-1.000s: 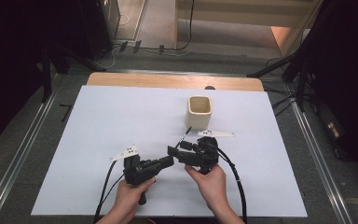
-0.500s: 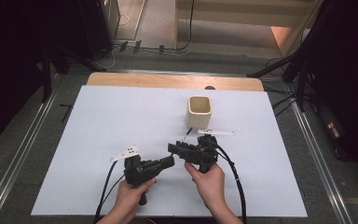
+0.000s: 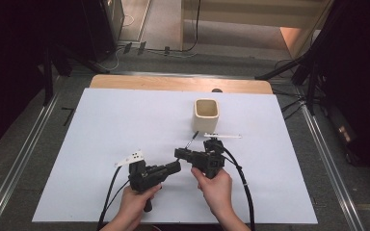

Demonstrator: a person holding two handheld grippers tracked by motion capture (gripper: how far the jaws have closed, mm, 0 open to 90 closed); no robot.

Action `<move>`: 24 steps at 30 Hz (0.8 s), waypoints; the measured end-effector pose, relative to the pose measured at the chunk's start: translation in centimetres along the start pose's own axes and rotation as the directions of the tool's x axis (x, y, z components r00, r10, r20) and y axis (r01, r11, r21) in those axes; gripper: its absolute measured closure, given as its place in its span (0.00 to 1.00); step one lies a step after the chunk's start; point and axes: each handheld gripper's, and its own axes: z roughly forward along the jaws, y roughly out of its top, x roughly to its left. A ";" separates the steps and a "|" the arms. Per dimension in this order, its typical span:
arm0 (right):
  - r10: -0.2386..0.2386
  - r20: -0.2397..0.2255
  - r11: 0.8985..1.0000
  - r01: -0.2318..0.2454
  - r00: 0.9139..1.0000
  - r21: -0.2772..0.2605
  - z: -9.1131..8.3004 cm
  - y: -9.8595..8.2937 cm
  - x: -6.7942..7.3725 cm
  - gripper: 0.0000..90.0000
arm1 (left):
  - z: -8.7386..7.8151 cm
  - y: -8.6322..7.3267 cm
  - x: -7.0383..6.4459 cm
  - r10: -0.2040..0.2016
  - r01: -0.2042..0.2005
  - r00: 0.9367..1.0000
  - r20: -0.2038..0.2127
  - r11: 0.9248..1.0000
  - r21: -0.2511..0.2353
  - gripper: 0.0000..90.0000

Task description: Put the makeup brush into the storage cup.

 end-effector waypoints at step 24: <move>0.018 -0.054 0.999 -0.017 0.998 0.034 -0.1 0.3 -0.1 0.96 | 0.7 0.9 0.1 0.047 -0.041 0.998 -0.040 0.991 0.131 0.50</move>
